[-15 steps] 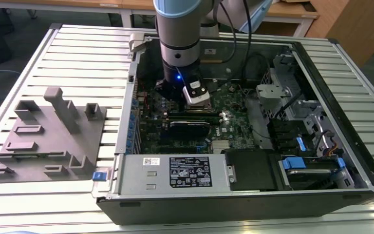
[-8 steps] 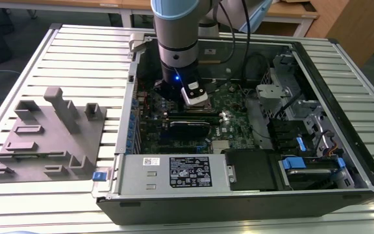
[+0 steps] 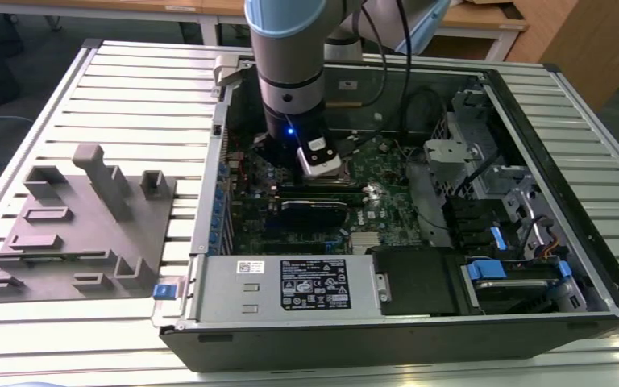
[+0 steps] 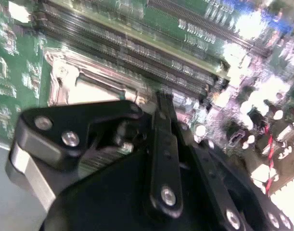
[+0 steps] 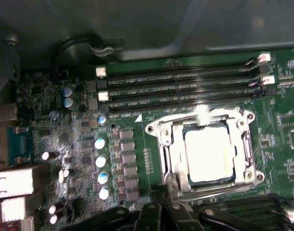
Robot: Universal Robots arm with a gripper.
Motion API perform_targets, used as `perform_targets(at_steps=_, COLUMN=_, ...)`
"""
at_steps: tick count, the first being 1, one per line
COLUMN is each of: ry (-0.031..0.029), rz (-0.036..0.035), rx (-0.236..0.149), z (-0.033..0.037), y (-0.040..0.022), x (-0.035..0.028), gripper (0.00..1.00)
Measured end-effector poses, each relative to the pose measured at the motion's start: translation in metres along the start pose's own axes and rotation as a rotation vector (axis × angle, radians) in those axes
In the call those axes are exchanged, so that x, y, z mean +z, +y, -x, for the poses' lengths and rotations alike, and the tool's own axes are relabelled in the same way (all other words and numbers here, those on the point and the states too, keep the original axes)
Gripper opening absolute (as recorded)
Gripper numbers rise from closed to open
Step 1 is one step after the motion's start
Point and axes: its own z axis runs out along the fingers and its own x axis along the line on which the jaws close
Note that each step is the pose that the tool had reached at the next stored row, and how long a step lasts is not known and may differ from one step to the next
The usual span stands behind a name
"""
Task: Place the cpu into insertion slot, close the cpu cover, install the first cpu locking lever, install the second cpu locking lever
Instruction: 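Install the second cpu locking lever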
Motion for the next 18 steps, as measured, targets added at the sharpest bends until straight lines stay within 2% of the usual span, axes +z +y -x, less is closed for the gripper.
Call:
perform_targets(at_steps=4, ry=0.0007, rz=0.0106, rx=0.001, z=-0.0005, y=-0.0007, x=-0.0002, gripper=0.11)
perform_targets(at_steps=10, ry=-0.0046, rz=0.0138, rx=0.001, z=-0.0058, y=-0.0033, x=0.0021, gripper=0.11)
perform_targets(at_steps=14, ry=-0.0052, rz=0.0140, rx=0.001, z=-0.0061, y=-0.0034, x=0.0016, gripper=0.11)
perform_targets(at_steps=16, ry=-0.0054, rz=0.0144, rx=0.001, z=-0.0058, y=-0.0028, x=-0.0026, gripper=0.11)
perform_targets(at_steps=18, ry=-0.0052, rz=0.0139, rx=0.001, z=-0.0051, y=-0.0021, x=-0.0100, gripper=0.11)
